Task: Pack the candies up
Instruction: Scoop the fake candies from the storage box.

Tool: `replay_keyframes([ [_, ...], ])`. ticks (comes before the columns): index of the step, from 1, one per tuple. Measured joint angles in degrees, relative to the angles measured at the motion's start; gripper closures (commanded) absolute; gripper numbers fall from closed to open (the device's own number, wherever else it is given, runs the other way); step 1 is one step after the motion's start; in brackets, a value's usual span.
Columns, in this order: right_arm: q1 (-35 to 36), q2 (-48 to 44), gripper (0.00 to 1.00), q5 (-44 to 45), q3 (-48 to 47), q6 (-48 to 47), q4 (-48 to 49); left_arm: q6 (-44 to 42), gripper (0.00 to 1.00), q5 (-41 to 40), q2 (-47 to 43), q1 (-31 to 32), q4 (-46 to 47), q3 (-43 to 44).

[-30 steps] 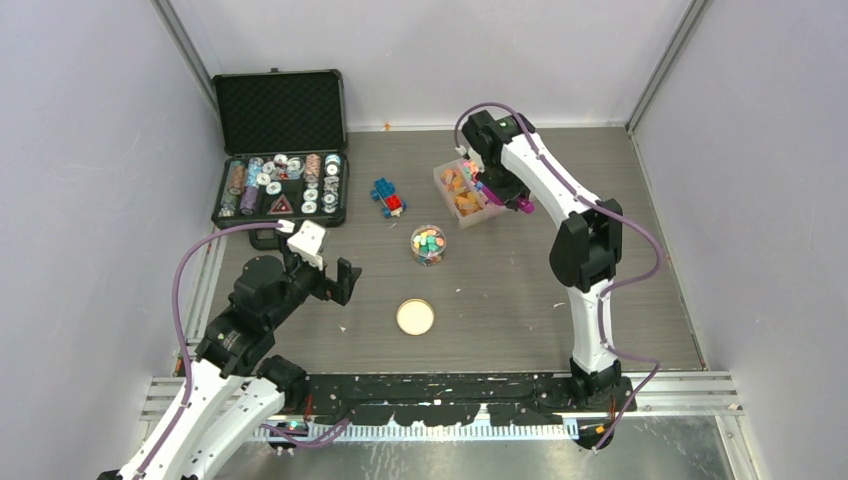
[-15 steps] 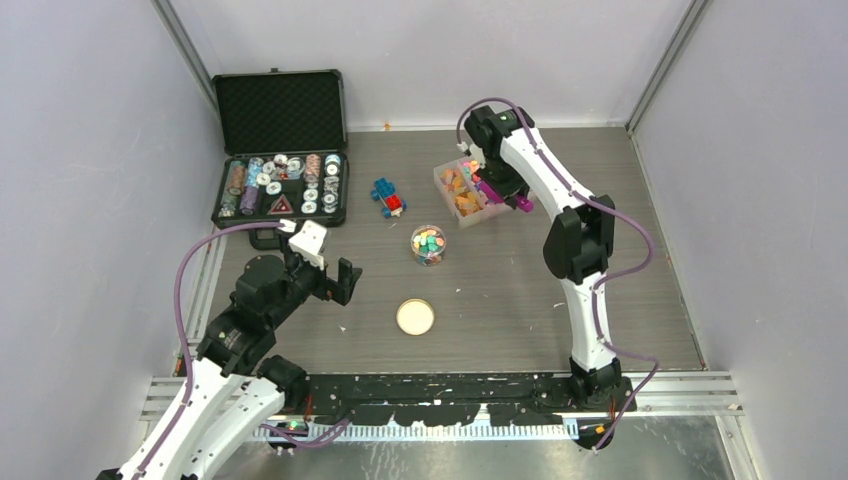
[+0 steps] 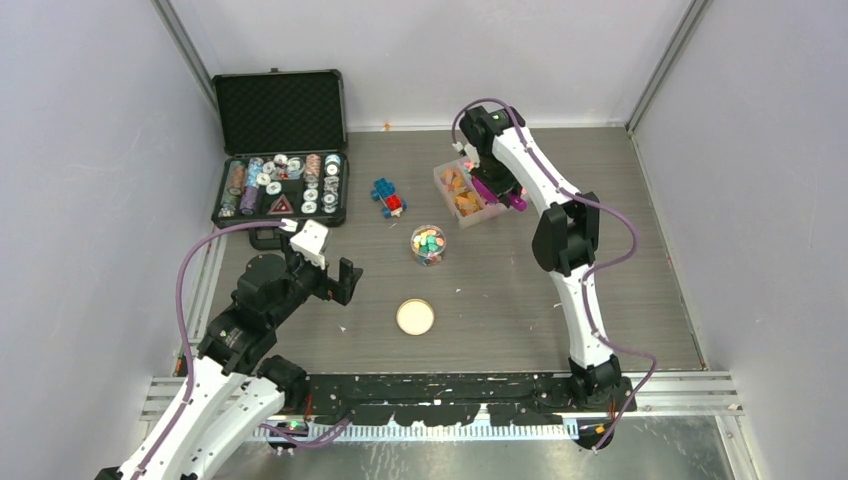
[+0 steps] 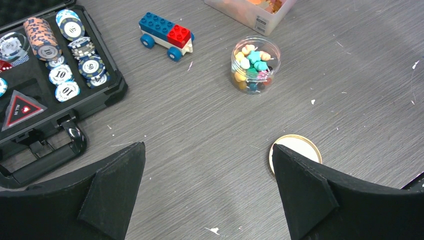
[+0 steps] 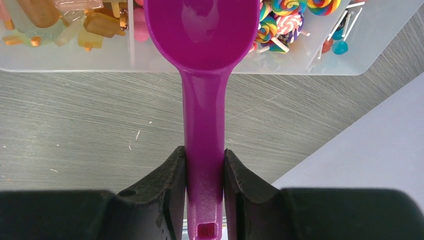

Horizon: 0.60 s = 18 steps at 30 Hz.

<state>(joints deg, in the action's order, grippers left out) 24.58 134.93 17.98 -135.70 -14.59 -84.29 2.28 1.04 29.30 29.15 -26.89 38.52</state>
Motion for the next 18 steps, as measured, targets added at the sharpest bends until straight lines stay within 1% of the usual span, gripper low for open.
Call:
replay_keyframes([
  [3,-0.1,1.2,1.00,0.2,-1.6,0.0,-1.0,0.0,0.00,0.0,0.0,0.0,0.0,0.0],
  [9,-0.1,2.0,1.00,0.4,-1.8,0.6,1.2,0.0,0.00,-0.8,0.0,0.0,0.0,0.0],
  [18,-0.6,1.8,1.00,0.2,4.3,1.5,4.7,0.0,0.00,-1.5,0.0,0.0,0.0,0.0],
])
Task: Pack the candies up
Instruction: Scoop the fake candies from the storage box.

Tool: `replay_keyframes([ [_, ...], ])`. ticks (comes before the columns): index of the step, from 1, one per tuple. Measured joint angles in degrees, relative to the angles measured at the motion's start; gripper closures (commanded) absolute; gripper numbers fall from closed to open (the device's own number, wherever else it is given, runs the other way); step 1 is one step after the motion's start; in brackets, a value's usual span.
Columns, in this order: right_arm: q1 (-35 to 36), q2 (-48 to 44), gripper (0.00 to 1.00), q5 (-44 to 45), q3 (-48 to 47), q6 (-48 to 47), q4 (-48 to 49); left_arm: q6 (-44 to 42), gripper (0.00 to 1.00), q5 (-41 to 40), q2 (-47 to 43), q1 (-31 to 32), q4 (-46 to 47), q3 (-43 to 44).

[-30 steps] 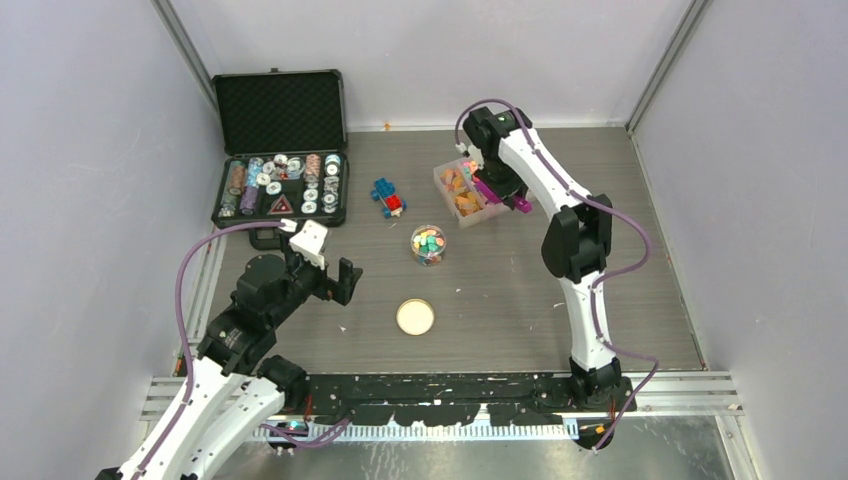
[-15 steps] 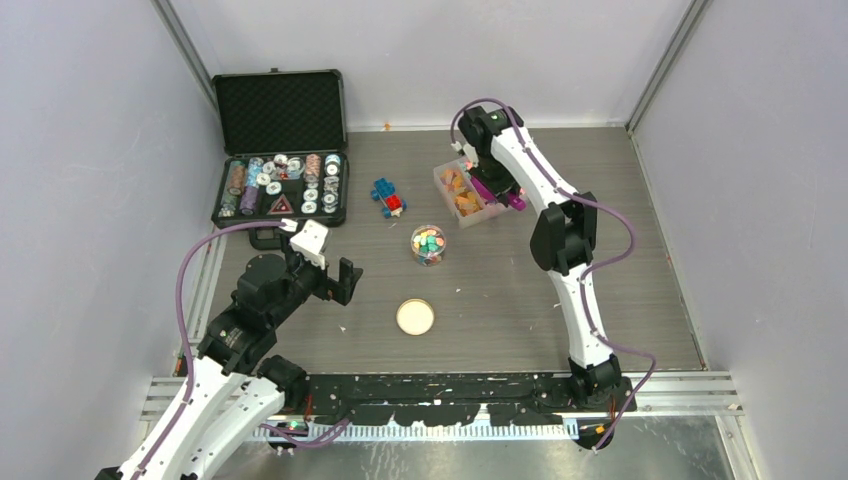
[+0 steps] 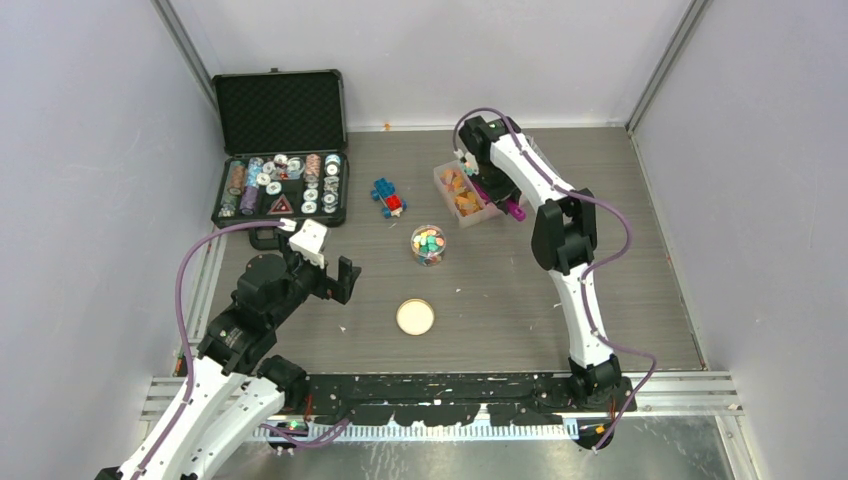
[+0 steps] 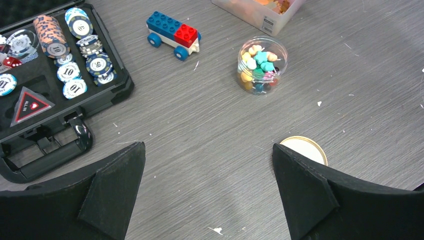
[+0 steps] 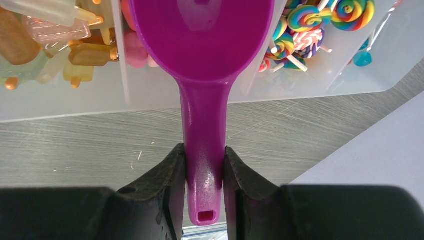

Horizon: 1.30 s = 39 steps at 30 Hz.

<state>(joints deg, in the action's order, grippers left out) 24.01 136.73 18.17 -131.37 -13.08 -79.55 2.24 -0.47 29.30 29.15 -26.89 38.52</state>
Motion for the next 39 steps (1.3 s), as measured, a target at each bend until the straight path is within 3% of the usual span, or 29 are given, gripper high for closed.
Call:
replay_keyframes([
  [39,-2.8,-9.9,0.99,-4.2,19.7,2.1,21.8,-0.4,0.00,-0.6,0.0,0.0,0.0,0.0],
])
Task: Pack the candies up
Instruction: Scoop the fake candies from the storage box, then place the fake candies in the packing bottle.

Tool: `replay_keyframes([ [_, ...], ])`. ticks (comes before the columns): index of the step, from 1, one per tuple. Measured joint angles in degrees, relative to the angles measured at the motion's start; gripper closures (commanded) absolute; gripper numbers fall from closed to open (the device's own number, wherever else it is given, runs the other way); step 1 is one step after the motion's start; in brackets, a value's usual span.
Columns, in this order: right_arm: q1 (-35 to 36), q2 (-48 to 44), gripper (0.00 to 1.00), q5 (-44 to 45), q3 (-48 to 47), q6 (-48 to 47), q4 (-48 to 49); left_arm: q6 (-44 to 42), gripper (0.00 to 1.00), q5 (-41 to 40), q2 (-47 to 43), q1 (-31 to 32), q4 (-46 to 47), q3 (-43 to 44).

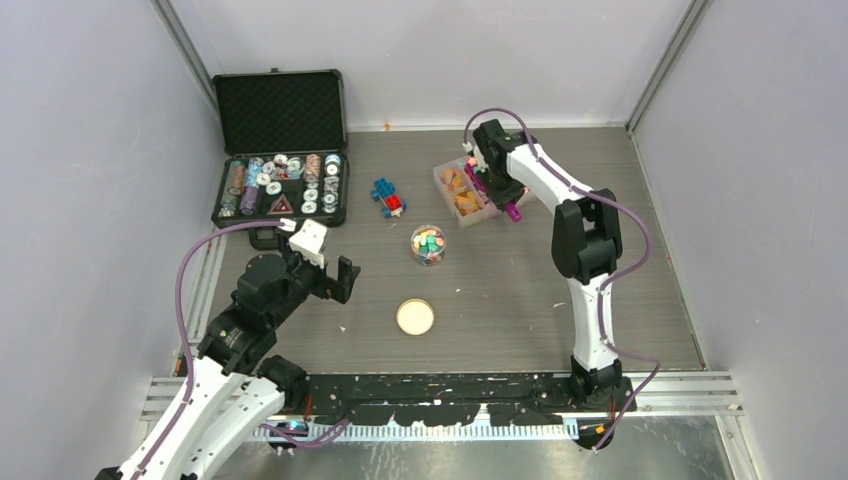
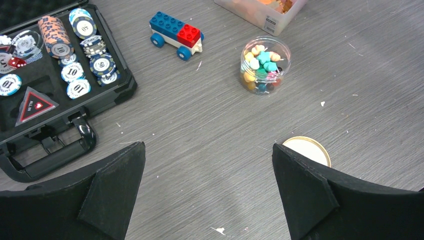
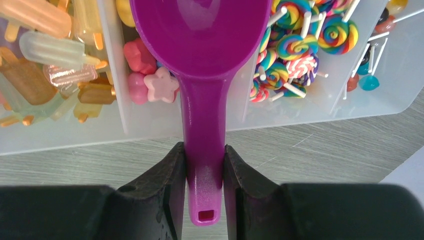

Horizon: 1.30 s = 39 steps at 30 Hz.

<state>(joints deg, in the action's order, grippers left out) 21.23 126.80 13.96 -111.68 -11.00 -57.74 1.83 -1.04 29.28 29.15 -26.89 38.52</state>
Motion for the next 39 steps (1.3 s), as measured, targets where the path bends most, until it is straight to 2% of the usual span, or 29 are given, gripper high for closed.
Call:
replay_keyframes([
  [7,0.0,-5.4,1.00,-1.7,7.4,-1.2,4.9,-0.4,0.00,0.0,0.0,0.0,0.0,0.0],
  [26,0.9,-25.1,0.99,-6.4,22.8,-9.1,9.4,-0.6,0.00,0.0,0.0,0.0,0.0,0.0],
  [32,4.2,-30.6,1.00,-7.0,27.7,-14.2,9.7,-0.6,0.00,0.0,-0.1,0.0,0.0,0.0],
  [39,9.7,-34.3,0.99,-3.4,29.9,-19.4,6.5,-0.6,0.00,0.0,-0.5,0.0,0.0,0.0],
])
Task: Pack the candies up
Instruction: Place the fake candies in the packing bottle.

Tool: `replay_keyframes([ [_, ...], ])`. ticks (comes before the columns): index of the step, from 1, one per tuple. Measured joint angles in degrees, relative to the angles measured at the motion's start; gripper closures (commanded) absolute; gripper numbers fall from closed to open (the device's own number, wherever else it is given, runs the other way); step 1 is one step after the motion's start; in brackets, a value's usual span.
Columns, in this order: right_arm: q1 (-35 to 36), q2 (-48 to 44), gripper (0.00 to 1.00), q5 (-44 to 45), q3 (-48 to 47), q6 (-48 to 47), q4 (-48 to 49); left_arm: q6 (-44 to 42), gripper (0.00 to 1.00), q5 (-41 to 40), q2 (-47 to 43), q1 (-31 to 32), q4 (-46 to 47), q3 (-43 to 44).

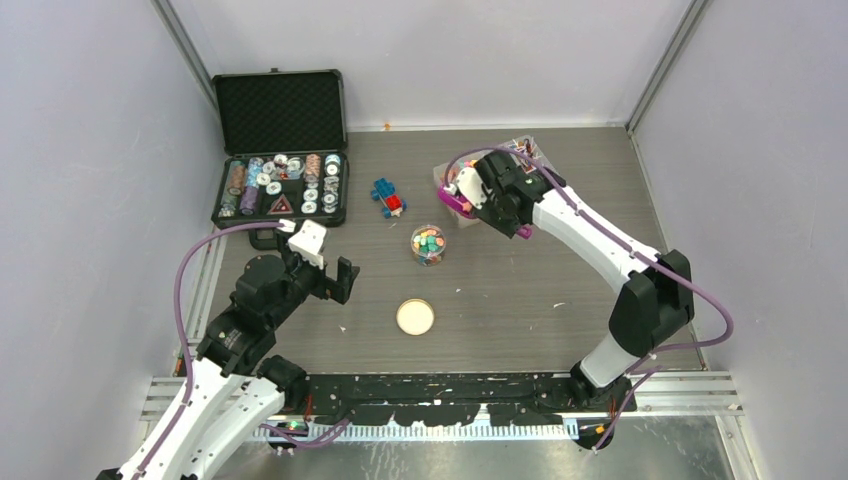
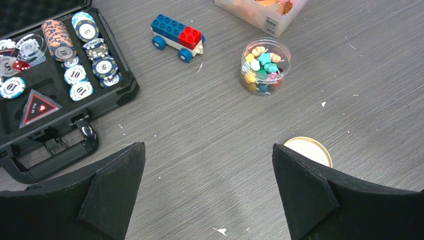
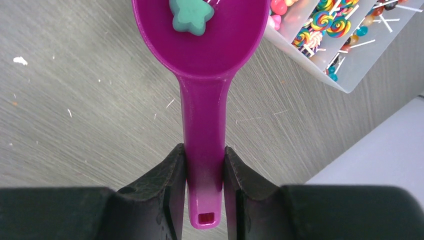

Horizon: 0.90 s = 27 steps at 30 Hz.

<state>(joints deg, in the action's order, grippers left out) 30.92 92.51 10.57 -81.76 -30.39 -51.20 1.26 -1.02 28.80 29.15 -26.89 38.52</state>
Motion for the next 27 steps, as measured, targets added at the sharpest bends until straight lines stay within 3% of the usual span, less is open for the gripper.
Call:
replay_keyframes([
  [15,13.4,-1.3,0.99,15.0,0.2,-5.2,-9.2,0.0,0.00,0.0,-1.0,0.0,0.0,0.0],
  [27,17.7,1.2,1.00,25.9,0.7,-7.6,-9.2,0.0,0.00,0.0,-1.1,0.0,0.0,0.0],
])
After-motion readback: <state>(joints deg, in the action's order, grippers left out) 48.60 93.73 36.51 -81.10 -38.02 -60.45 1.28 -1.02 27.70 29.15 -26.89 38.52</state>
